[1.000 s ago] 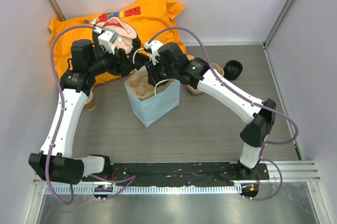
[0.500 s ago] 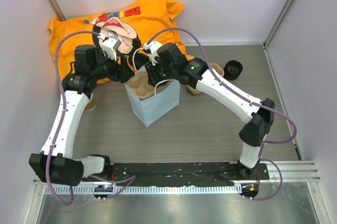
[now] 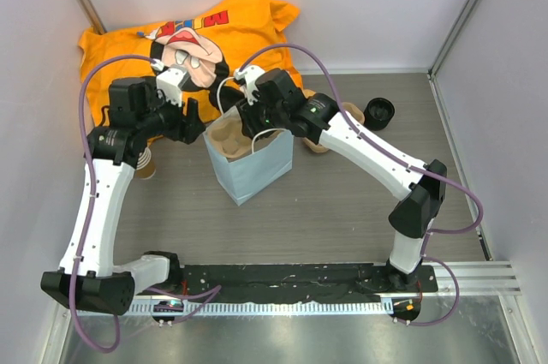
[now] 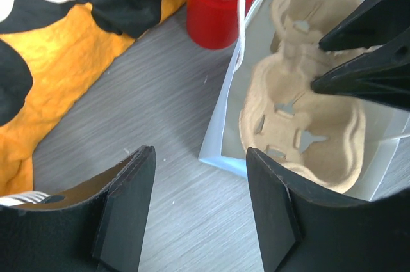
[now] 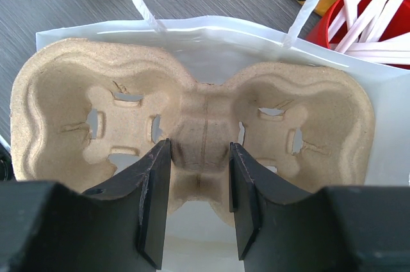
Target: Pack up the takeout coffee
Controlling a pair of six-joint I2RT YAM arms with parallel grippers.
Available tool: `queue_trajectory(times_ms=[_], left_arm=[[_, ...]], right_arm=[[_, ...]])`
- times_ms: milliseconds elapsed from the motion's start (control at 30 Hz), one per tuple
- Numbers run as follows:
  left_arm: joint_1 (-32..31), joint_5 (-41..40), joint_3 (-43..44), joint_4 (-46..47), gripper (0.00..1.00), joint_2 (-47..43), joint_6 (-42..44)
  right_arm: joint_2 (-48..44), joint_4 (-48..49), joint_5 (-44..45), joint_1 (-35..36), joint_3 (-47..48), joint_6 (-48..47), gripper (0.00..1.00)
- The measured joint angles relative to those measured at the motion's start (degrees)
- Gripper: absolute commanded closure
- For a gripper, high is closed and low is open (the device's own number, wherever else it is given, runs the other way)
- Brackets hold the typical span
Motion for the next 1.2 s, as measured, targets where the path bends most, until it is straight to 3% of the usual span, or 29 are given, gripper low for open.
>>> queue_trajectory(times_ms=[867,1200], left_arm=[[0.33,-1.77,-4.46,0.5,0.41,0.7,-2.25],[3.17,2.27,-4.46,2.1,0.42,1.25,-4.96]], right_arm=[[0.0,-0.17,0.26,0.0,0.37,-0.22,0.71],[0.0,-0.17,0.26,0.0,0.37,-0.24,0.71]])
